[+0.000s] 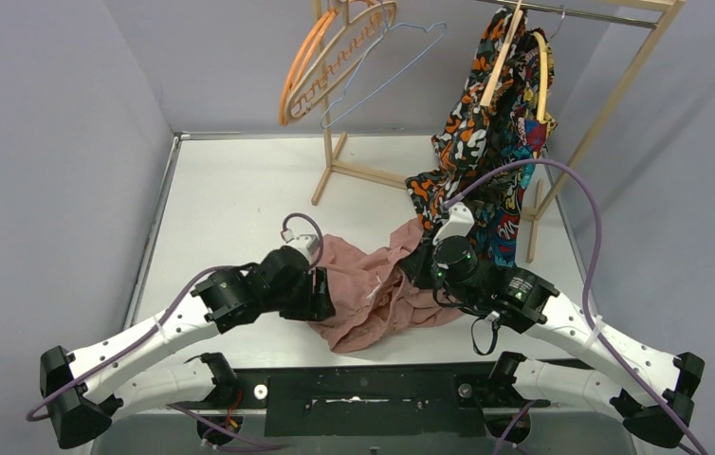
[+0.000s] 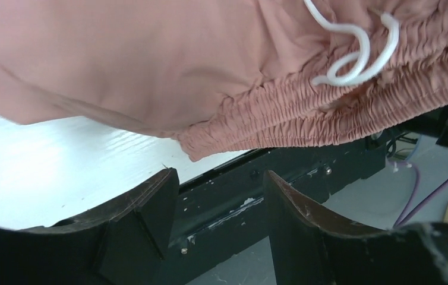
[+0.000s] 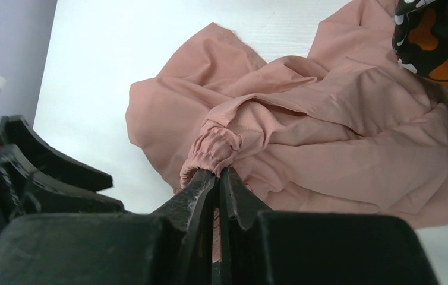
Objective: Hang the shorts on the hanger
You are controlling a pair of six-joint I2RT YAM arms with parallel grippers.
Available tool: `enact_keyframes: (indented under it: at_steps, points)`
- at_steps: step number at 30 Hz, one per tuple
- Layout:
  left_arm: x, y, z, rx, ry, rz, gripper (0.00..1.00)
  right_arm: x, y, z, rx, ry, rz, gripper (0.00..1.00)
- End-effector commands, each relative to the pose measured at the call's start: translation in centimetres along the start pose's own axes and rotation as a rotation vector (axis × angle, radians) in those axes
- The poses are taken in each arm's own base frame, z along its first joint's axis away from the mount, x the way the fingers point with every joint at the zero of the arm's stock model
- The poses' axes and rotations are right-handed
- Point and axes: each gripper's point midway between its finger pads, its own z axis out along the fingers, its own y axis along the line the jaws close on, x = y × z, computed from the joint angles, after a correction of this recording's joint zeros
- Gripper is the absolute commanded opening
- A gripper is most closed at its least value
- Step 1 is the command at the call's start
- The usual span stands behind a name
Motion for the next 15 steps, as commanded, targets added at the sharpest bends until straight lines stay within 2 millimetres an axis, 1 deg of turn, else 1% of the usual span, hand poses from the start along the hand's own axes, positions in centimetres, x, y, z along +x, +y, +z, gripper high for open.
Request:
enact_keyframes:
  at_steps: [1, 3, 6, 9, 15]
  points:
    - [-0.8, -3.5, 1.5, 0.089, -0.122, 0.01, 0.54, -2.6, 1.1, -0.8, -0.043, -0.093, 0.046, 0.0]
    - [0.3, -3.9, 2.6, 0.1, -0.12, 0.038, 0.55, -2.9, 0.9, -0.9, -0.034, -0.098, 0.042, 0.0]
    - [1.8, -3.5, 4.3, 0.081, -0.115, 0.07, 0.56, -3.1, 0.8, -1.2, -0.031, -0.105, 0.041, 0.0]
    - [3.1, -3.9, 5.2, 0.094, -0.118, 0.114, 0.57, -3.0, 0.7, -1.2, -0.03, -0.104, 0.05, 0.0]
    - [5.1, -2.3, 6.9, 0.005, -0.098, 0.186, 0.59, -2.7, 0.5, -1.2, -0.023, -0.092, 0.049, 0.0]
